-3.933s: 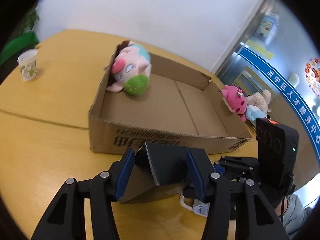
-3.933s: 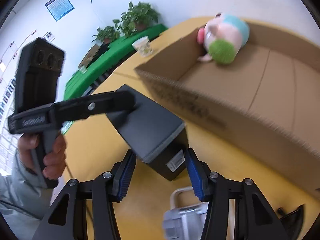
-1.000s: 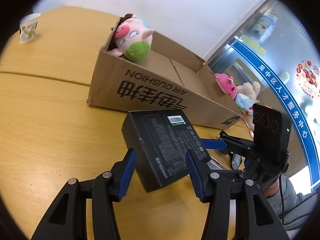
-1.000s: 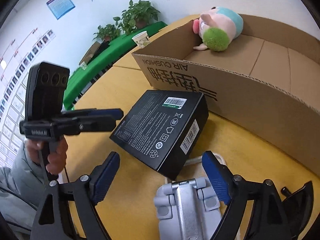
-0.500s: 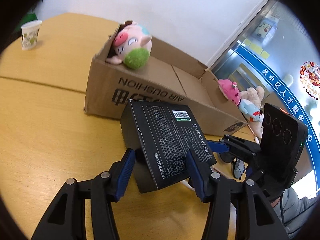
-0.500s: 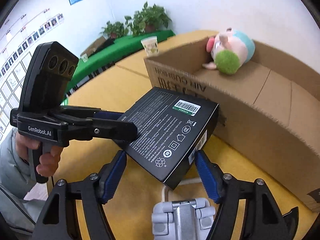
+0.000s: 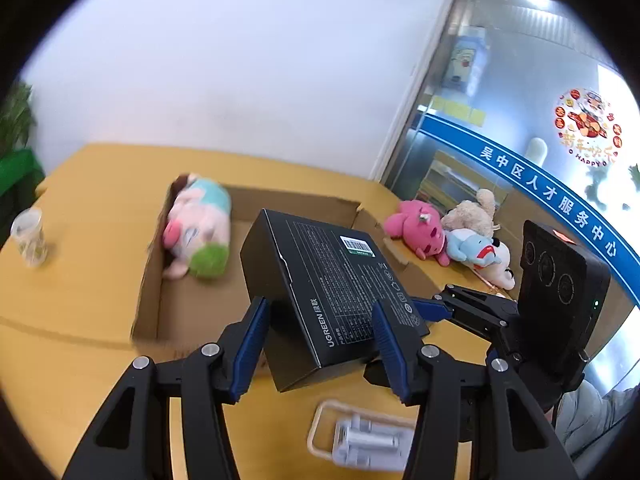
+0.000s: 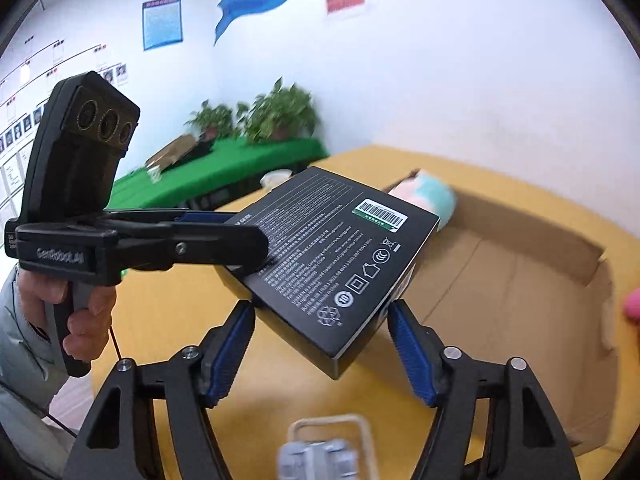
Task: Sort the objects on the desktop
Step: 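Lift the black box with both grippers and carry it over the cardboard box, then lower the black box into the cardboard box and open both grippers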
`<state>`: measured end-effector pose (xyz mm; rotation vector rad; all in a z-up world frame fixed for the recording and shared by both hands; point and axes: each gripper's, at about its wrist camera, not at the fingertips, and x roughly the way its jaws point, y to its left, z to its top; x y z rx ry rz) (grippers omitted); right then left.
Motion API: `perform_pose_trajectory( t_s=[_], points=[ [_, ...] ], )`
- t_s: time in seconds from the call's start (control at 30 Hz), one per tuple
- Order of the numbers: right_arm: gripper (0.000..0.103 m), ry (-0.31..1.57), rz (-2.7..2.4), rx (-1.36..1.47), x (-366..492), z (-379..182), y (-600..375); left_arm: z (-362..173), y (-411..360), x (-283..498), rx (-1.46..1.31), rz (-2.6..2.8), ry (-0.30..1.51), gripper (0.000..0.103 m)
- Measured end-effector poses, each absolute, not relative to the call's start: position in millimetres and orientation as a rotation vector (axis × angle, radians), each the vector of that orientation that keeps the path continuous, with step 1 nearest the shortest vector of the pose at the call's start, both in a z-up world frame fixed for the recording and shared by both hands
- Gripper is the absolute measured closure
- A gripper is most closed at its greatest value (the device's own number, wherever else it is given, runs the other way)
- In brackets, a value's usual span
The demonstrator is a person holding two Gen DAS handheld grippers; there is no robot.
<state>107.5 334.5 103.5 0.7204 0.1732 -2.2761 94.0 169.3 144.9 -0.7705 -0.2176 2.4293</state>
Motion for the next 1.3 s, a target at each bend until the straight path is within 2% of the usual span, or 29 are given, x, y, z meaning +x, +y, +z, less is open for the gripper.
perform_pose_trajectory(
  t_s=[0.27,0.6,0.93,1.3],
  points=[
    [0.041,0.197,-2.412,0.675,64,129,369,175,213,32,-0.665,2.395,-0.112,0.052],
    [0.04,0.205,-2.463,0.669,-16,144,387,176,229,-49,-0.678,2.387,-0.148,0.05],
    [0.041,0.163,-2.404,0.821,-122,105,381,138,238,-142,-0.86,2.369,-0.191,0.05],
    [0.041,0.095,-2.284,1.076,-208,28,368,79,260,-198,-1.162,2.363,-0.166,0.05]
  ],
)
